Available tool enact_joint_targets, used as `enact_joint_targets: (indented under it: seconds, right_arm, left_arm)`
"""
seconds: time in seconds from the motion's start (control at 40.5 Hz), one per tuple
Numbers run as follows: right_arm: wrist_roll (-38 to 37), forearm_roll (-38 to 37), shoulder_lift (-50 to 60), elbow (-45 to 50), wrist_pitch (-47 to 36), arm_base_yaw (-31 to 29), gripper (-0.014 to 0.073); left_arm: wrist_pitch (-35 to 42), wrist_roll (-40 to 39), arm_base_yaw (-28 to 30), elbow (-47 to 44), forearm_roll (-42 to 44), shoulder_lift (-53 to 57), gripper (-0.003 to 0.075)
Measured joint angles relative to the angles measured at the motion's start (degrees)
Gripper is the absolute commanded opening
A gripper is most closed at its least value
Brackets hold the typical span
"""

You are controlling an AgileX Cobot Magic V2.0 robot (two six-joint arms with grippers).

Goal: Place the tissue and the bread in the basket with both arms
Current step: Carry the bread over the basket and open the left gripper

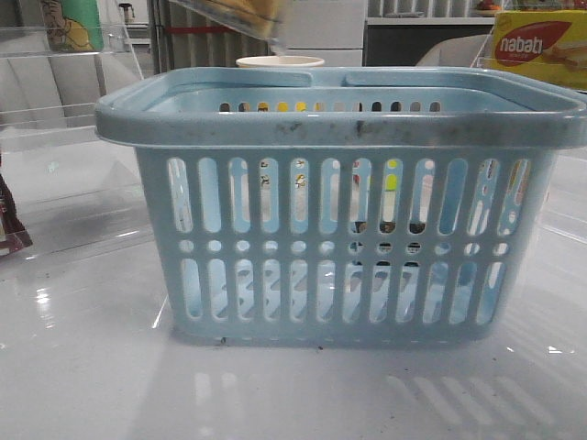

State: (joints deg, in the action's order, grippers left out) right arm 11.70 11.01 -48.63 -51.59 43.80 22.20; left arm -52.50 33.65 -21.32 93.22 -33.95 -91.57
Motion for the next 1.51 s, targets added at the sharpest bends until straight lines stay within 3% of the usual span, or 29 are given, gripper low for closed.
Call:
enact_joint_targets:
  seconds: [0.247, 0.321, 0.543, 0.617, 0.864, 1.259, 1.506]
  right_arm:
    - [0.0, 0.0, 0.0, 0.0, 0.0, 0.0, 0.0499]
    - [0.0, 0.0, 0.0, 0.0, 0.0, 0.0, 0.0499]
    - [0.0, 0.0, 0.0, 0.0, 0.0, 0.0, 0.0499]
    - [0.0, 0.0, 0.0, 0.0, 0.0, 0.0, 0.0499]
    - [0.0, 0.0, 0.0, 0.0, 0.0, 0.0, 0.0499]
    - [0.0, 0.0, 0.0, 0.0, 0.0, 0.0, 0.0499]
    - [0.0, 0.0, 0.0, 0.0, 0.0, 0.0, 0.0499]
  left_arm:
    - [-3.7, 0.6, -6.5, 0.0, 0.8, -3.6, 0.0094]
    - [-4.1, 0.6, -7.0, 0.0, 1.0, -5.3, 0.0126]
    - [-4.1, 0.6, -7.1, 0.0, 1.6, -8.2, 0.0423]
    - [-4.1, 0.6, -7.1, 0.0, 1.6, -8.4, 0.0466]
    - [-4.1, -1.3, -7.1, 0.0, 4.5, -7.5, 0.0465]
    - [-10.4, -15.5, -9.0, -0.1, 23.1, 6.8, 0.0456]
    - [-7.6, -23.4, -12.8, -10.9, 31.3, 19.0, 0.0456]
